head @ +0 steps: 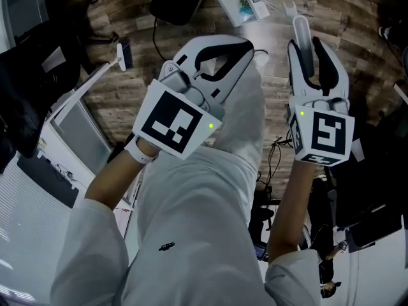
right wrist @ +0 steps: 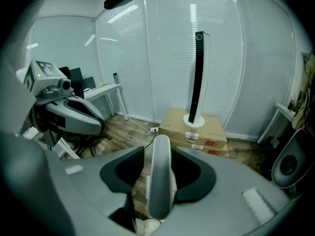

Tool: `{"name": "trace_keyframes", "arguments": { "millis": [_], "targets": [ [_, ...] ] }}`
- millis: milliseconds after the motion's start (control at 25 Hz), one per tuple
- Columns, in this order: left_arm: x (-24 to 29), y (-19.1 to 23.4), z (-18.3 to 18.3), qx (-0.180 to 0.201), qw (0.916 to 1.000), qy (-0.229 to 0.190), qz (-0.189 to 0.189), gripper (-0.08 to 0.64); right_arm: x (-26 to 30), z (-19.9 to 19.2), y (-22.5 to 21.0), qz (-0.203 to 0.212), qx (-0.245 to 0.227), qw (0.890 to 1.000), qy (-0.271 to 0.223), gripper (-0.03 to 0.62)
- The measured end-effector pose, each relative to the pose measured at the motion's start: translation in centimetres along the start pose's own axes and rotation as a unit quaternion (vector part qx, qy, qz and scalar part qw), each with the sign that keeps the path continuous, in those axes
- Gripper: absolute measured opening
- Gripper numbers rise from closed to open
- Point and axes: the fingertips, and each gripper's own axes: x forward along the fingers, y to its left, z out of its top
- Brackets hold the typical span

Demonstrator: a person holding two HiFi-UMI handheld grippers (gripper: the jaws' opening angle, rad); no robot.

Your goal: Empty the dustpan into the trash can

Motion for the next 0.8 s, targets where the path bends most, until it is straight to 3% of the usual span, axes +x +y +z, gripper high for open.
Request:
{"name": "trace_keyframes", "arguments": {
  "millis": [440,560,800],
  "targets": [
    [0.9,0.7,-1.5,-0.006,1.0,0.005,-0.003,0.006,2.5,-2.2,-0.6,-0.001,-0.018,1.0,0.025,0.192],
    [1.1,0.6,-1.8,-0.007,0.9999,0.009,-0.002,0.006,2.8,-2.6,-1.0,-0.004,-0.018,1.0,0.018,0.139],
    [1.2,0.4,-2.1,-0.003,0.9999,0.009,-0.006,0.006,2.7,-2.5,-1.1,-0.013,-0.006,1.0,0.006,0.131]
  ]
}}
